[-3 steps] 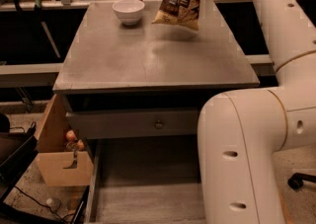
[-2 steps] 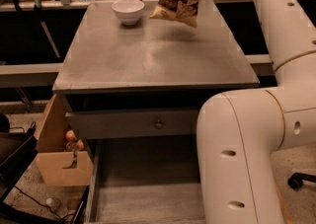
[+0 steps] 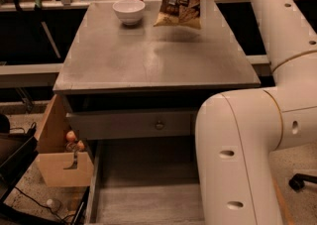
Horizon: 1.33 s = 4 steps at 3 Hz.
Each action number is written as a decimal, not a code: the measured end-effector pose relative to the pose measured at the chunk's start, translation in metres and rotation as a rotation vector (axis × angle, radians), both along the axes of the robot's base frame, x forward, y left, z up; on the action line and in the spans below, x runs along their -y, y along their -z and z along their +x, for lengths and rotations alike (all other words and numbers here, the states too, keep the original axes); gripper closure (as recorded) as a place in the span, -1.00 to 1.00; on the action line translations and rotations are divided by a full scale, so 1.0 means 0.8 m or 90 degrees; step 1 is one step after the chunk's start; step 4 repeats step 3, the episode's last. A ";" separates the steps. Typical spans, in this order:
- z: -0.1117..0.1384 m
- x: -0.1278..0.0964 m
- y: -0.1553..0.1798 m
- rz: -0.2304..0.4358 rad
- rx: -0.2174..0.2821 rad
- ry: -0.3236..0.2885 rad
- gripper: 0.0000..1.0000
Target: Pick brown chip bag from middle drawer and place on counter
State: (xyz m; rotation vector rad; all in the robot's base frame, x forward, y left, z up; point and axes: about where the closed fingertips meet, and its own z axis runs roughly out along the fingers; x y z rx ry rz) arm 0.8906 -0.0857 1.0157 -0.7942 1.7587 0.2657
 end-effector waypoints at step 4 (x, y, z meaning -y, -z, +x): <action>0.002 -0.005 0.006 0.000 -0.004 -0.003 -1.00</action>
Offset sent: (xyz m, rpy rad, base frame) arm 0.0009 0.0020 -0.0024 -0.0001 0.0031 0.0023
